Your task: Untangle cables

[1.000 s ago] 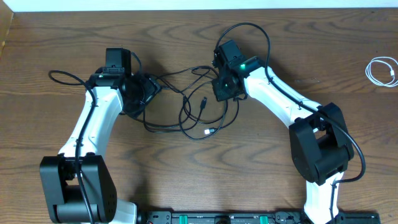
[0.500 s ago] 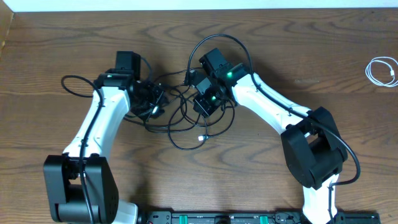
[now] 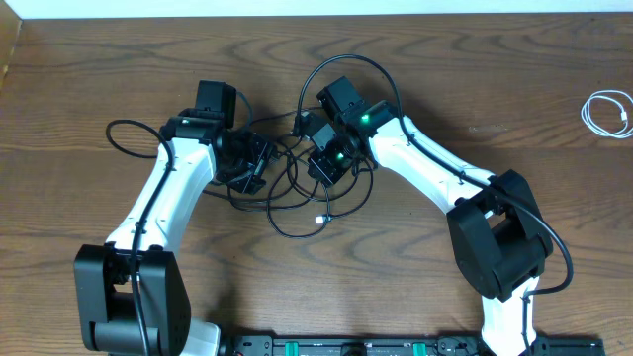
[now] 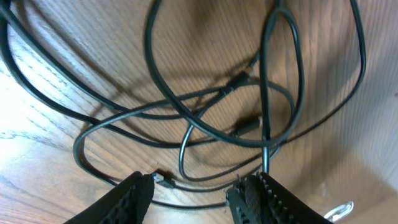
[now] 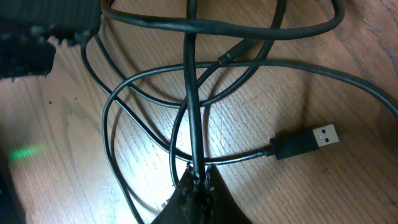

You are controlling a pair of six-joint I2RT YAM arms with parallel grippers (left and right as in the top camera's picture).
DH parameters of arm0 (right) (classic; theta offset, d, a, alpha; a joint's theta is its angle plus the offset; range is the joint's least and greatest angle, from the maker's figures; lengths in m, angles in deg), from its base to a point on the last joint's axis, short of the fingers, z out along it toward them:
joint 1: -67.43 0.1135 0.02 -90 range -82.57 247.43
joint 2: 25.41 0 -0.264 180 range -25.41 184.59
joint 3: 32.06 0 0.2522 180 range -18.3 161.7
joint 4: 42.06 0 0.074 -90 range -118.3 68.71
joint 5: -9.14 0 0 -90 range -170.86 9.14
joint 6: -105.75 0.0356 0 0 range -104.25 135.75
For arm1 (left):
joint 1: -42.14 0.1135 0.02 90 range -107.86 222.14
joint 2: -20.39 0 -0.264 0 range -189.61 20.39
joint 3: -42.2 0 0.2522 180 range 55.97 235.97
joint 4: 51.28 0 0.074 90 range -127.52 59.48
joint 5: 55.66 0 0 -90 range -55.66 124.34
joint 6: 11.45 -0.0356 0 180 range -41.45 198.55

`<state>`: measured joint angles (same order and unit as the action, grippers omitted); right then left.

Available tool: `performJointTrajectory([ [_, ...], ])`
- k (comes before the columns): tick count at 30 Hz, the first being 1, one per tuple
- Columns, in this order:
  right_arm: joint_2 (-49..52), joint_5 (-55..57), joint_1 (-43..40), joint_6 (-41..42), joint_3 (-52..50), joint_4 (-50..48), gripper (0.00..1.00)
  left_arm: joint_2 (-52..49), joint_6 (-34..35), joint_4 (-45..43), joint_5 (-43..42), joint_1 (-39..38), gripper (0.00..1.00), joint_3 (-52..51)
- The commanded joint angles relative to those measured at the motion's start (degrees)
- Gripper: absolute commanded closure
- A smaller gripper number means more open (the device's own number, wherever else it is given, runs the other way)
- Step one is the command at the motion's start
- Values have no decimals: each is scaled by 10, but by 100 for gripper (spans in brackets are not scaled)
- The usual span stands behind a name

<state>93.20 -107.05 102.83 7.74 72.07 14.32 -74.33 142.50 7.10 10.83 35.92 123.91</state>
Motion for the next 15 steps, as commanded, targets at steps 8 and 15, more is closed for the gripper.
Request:
performJointTrajectory([
  [8, -13, -10, 7, -9, 2, 2, 99, -5, 119, -7, 99, -30, 46, -3],
  [15, -13, -10, 7, -9, 2, 3, 99, -13, 133, -23, 116, -35, 46, -3],
])
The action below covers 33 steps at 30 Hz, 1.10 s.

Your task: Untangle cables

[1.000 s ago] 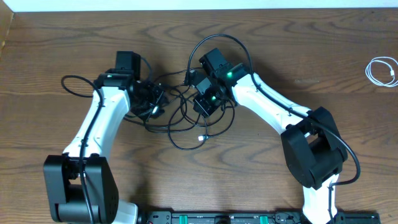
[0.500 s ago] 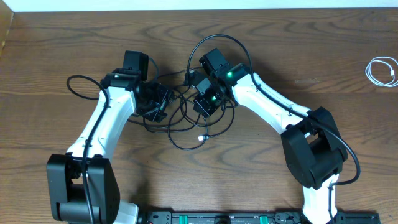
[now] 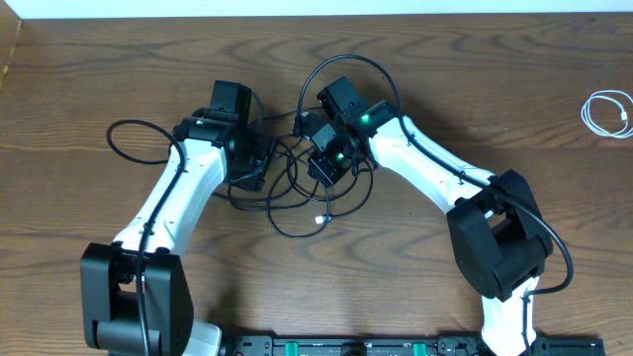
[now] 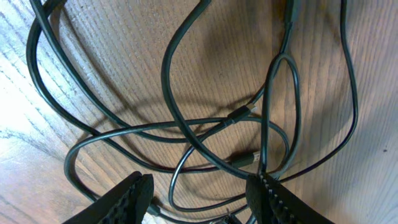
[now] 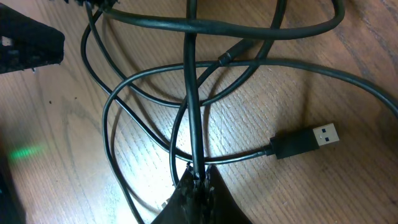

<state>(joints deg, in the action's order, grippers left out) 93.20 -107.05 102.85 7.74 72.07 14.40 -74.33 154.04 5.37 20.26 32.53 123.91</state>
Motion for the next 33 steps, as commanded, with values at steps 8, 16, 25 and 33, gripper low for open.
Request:
performJointTrajectory([
  [8, -13, -10, 7, -9, 2, 2, 99, -73, 28, -10, 6, -1, 63, -3],
  [16, -65, -115, -12, -7, 9, 12, 99, -75, 12, -18, 14, 22, 92, -3],
  [25, -270, -128, -39, -31, 9, 9, 99, -75, -69, -3, 63, 95, 92, -3],
  [33, -379, -121, -39, -32, 9, -98, 99, -75, -69, 18, 137, 113, 92, -3],
])
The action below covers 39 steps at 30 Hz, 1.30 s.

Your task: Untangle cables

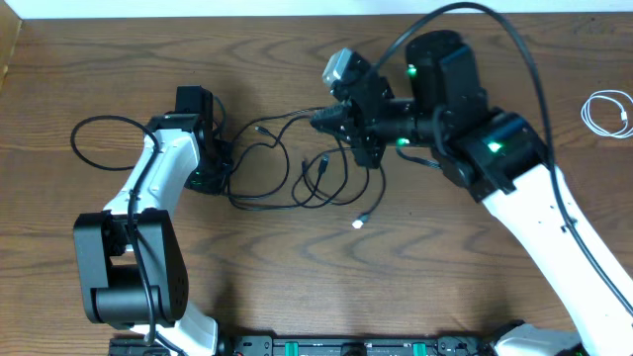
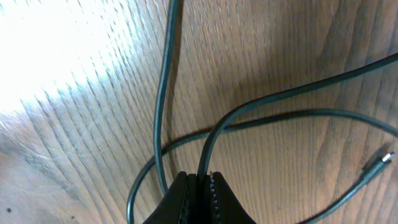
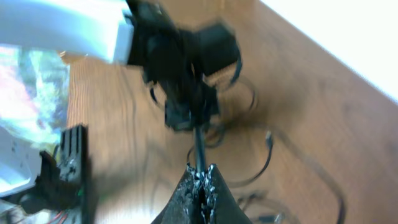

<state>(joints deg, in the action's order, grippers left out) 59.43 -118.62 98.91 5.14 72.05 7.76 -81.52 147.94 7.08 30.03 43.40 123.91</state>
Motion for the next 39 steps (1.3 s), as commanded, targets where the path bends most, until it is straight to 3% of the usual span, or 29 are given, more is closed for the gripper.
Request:
performJointTrajectory([
  [1, -50, 11, 0, 2, 9, -50, 99, -3, -8, 1, 40, 4, 92, -3],
  [8, -78, 211, 0, 85, 9, -98, 99, -3, -8, -1, 40, 4, 92, -3],
  [15, -73, 258, 0, 84, 8, -61, 99, -3, -8, -1, 40, 4, 92, -3],
  [20, -62, 258, 0, 84, 7, -19, 84, -3, -8, -1, 40, 4, 92, -3],
  [23, -47, 258, 1, 84, 7, 12, 69, -3, -8, -1, 40, 4, 92, -3],
  [24, -36, 257, 1, 84, 7, 32, 61, -3, -8, -1, 40, 4, 92, -3],
  [25, -29, 257, 1, 84, 7, 45, 46, -3, -8, -1, 40, 4, 92, -3],
  [28, -6, 250, 1, 85, 7, 78, 15, -3, -8, -1, 40, 4, 92, -3],
  [29, -1, 243, 1, 85, 7, 86, 1, -3, -8, -1, 40, 4, 92, -3],
  [34, 43, 125, 1, 85, 7, 112, 1, -3, -8, -1, 40, 4, 92, -3],
  [39, 104, 140, 1, 122, 7, 155, 1, -3, -8, -1, 40, 4, 92, -3],
])
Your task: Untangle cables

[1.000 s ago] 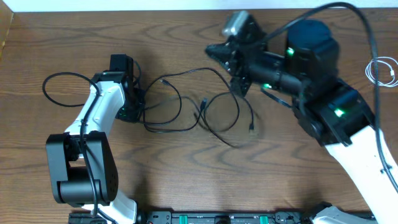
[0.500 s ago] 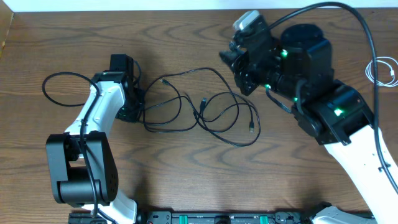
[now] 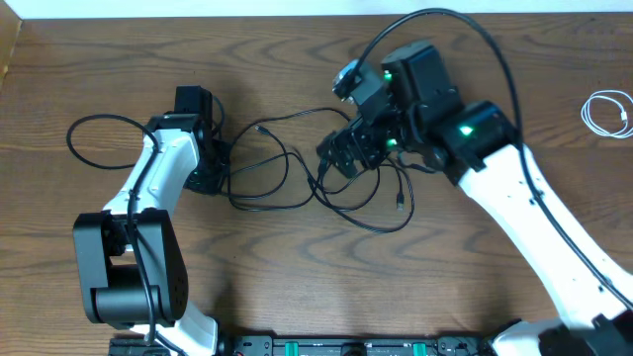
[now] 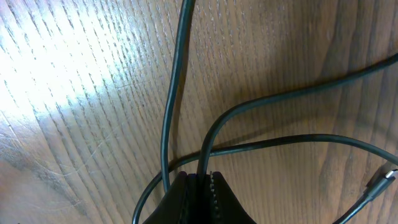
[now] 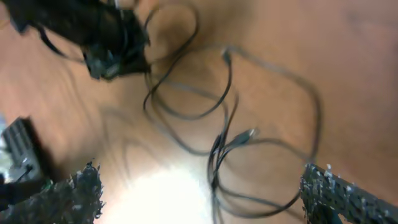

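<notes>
Black cables (image 3: 297,176) lie in loose crossing loops on the wooden table, with one loop at the far left (image 3: 87,138) and an arc rising over the right arm (image 3: 425,18). My left gripper (image 3: 203,180) sits at the left end of the tangle. In the left wrist view the left gripper (image 4: 198,176) is shut on a black cable strand (image 4: 208,140) against the wood. My right gripper (image 3: 341,156) hovers over the right part of the tangle. In the blurred right wrist view the right gripper (image 5: 202,196) is wide open above cable loops (image 5: 217,149), holding nothing.
A coiled white cable (image 3: 605,112) lies at the table's right edge. The table's far edge runs along the top (image 3: 198,16). The left arm (image 5: 106,31) shows in the right wrist view.
My right gripper was shut on a strand held up high; now it is open and lower, and the cables lie spread on the table. My left gripper stays shut on its strand.
At first my left gripper was open over the dense tangle and my right was shut on a strand there. Then the left was shut on a strand further left while the right held its strand high, stretching the tangle. Now the right is open over looser loops.
</notes>
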You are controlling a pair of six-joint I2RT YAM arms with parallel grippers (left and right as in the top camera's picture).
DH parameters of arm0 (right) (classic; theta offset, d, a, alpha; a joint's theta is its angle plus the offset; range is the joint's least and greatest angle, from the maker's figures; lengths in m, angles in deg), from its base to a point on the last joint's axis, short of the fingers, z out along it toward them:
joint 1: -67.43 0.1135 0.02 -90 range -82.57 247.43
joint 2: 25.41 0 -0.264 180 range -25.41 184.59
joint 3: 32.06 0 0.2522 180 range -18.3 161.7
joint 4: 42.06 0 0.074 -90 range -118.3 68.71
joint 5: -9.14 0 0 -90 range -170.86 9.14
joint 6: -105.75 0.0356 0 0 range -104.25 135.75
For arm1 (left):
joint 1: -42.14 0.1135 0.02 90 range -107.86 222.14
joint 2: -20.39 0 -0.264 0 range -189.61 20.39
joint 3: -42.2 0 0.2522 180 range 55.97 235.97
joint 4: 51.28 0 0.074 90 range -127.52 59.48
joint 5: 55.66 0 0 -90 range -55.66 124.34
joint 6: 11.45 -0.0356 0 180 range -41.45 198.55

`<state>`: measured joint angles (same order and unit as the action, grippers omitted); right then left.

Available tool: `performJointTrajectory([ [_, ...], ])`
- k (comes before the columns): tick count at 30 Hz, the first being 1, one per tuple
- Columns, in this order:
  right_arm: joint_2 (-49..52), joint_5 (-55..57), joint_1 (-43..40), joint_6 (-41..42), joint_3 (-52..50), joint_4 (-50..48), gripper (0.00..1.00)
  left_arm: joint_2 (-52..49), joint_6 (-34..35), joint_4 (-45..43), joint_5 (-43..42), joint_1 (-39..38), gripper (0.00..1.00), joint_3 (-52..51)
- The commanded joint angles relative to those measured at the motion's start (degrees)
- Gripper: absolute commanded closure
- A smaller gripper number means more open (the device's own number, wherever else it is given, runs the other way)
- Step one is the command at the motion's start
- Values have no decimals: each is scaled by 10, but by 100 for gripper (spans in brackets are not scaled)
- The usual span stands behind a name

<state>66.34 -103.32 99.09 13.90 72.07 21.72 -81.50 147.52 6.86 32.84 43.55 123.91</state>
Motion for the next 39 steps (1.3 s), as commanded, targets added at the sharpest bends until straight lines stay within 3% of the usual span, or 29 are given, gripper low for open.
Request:
performJointTrajectory([
  [1, 47, 0, -1, 61, 7, 22, 1, -3, -4, 1, 12, 3, 92, -3],
  [5, 120, 61, -1, 224, 7, 65, 1, -3, -4, 1, 11, 3, 92, -3],
  [16, 234, -23, 0, 343, 7, 128, 1, -3, -4, 1, 11, 3, 92, -3],
  [23, 265, -2, 20, 357, 7, 41, 1, -3, -4, 2, 11, 3, 92, -3],
  [24, 266, 2, 21, 357, 7, 28, 5, -3, -4, 2, 11, 3, 92, -3],
  [25, 266, 3, 22, 356, 7, 13, 33, -3, -4, 2, 11, 3, 92, -3],
  [26, 266, 2, 23, 356, 7, 3, 76, -3, -4, 2, 11, 3, 92, -3],
  [27, 266, 2, 23, 354, 7, -9, 99, -3, -4, 2, 11, 3, 92, -3],
  [31, 260, -85, 15, 283, 28, -76, 99, -3, -4, 1, 11, 3, 92, -3],
  [39, 165, -112, 12, 115, 119, -79, 99, -3, -4, 1, 11, 3, 92, -3],
])
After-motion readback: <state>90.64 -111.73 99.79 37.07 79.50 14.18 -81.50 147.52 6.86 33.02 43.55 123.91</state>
